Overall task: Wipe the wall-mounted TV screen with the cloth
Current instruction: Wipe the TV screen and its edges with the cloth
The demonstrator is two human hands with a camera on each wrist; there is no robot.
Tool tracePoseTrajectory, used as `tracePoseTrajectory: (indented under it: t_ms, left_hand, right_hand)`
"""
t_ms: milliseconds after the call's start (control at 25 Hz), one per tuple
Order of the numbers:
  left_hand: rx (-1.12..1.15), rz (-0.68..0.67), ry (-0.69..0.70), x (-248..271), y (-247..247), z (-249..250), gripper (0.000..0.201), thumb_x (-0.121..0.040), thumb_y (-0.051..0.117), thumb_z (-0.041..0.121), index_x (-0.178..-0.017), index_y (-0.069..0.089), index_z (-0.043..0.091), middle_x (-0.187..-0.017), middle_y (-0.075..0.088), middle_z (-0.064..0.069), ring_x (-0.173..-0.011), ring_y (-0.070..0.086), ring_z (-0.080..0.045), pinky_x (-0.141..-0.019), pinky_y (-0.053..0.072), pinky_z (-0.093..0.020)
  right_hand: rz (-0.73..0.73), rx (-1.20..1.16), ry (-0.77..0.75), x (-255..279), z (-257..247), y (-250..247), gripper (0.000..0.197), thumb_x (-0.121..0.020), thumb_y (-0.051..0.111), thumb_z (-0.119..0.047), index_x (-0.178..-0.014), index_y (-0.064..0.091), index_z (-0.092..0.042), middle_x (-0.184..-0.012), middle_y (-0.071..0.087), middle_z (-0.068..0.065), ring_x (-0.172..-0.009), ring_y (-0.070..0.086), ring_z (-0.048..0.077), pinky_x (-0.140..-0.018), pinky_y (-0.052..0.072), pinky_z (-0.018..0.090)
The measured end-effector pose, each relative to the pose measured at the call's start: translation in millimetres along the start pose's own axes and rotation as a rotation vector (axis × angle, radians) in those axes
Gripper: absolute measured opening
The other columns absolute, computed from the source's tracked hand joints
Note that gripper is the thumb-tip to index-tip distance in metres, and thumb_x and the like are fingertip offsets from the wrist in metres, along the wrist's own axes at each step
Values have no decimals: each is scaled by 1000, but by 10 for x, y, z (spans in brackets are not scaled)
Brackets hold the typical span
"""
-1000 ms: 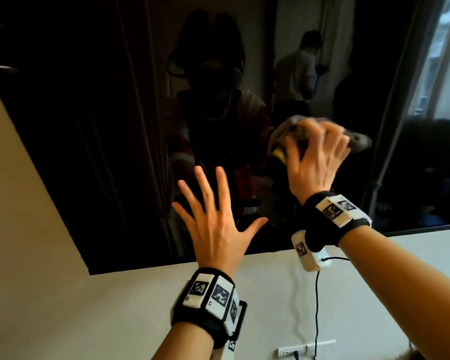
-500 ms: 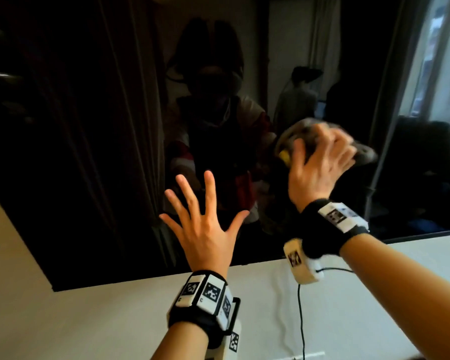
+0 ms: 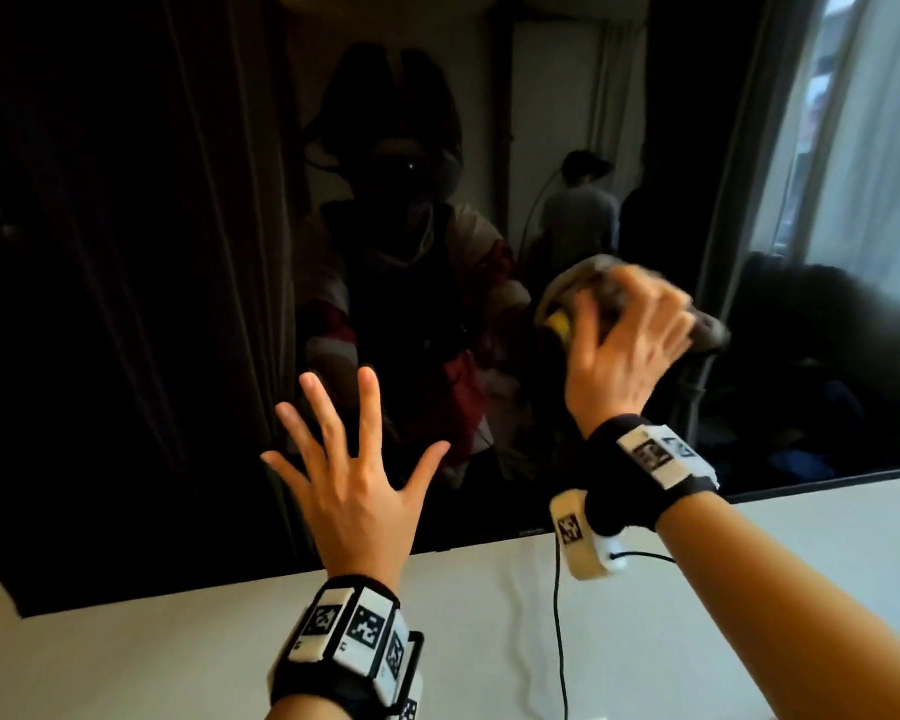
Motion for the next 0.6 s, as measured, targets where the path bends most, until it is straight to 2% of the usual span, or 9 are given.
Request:
tracePoseTrajectory:
  t_ms: [40, 80, 120, 240, 280, 400, 440, 560, 600]
  left_hand:
    - [0, 4, 1, -5, 4, 1, 93, -83, 47, 72, -156, 17, 24, -163, 4, -21, -146, 10, -50, -104, 21, -77]
    - [0, 6, 3, -17, 7, 11, 93, -83, 48, 71, -156, 16, 24, -162, 4, -21, -146, 10, -50, -104, 21, -77]
    - [2, 0, 1, -17, 7, 19, 94, -82, 49, 70, -157, 16, 24, -162, 3, -22, -146, 9, -51, -104, 20, -77]
    - [28, -17, -13, 10, -16, 31, 96, -81, 53, 66, -157, 14, 23, -163, 1, -21, -145, 7, -52, -105, 19, -77]
    - [44, -24, -29, 15, -29, 38, 96, -80, 54, 65, -157, 13, 23, -163, 0, -21, -145, 7, -52, -105, 19, -78]
    - [80, -14, 7, -16, -92, 251, 95, -80, 55, 65, -156, 17, 22, -162, 0, -20, -144, 9, -54, -107, 17, -76]
    - [82, -7, 65, -42, -103, 421, 95, -80, 55, 66, -156, 17, 24, -162, 1, -20, -144, 10, -53, -108, 17, -74]
    - [88, -17, 180, -117, -25, 1001, 100, -77, 60, 71, -156, 14, 30, -163, 5, -15, -146, 9, -47, -109, 17, -70]
    - [88, -37, 180, -106, 32, 1168, 104, -75, 62, 72, -156, 12, 32, -164, 4, -13, -147, 6, -44, -110, 15, -70]
  right_hand:
    - [86, -23, 171, -66, 123, -73, 39, -88, 46, -43, -118, 49, -18, -114, 46, 13, -102, 41, 33, -90, 21, 30]
    - [110, -19, 250, -48, 164, -81, 40, -88, 44, -43, -119, 49, -17, -115, 46, 14, -103, 41, 34, -90, 20, 29]
    - [59, -1, 195, 18, 75, -41, 39, -88, 45, -43, -119, 47, -18, -116, 45, 13, -103, 39, 32, -90, 21, 31]
    - [-171, 55, -262, 262, -184, 99, 35, -87, 49, -45, -116, 43, -26, -113, 38, 5, -98, 36, 26, -89, 26, 38]
    - [-147, 52, -239, 151, -78, 48, 34, -87, 49, -45, -115, 43, -26, -113, 40, 6, -98, 36, 26, -89, 27, 39]
    - [81, -22, 171, -93, 281, -143, 33, -87, 46, -43, -115, 40, -28, -115, 46, 14, -103, 36, 26, -93, 26, 40]
    - [57, -12, 161, -43, 249, -114, 33, -87, 45, -44, -116, 39, -27, -116, 45, 13, -103, 36, 26, -93, 25, 39]
    - [-97, 75, -185, 69, 106, -28, 35, -87, 47, -45, -116, 43, -26, -114, 39, 6, -100, 37, 27, -91, 26, 37]
    - [-63, 77, -149, -76, 260, -109, 35, -88, 47, -44, -116, 44, -24, -114, 42, 8, -100, 38, 27, -91, 26, 36]
Point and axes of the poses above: each hand's wrist, its own x-axis away from the middle knuckle, its own y-axis out of the palm, z = x × y, the point moved 9 cm from there along -x, towards the middle knuckle
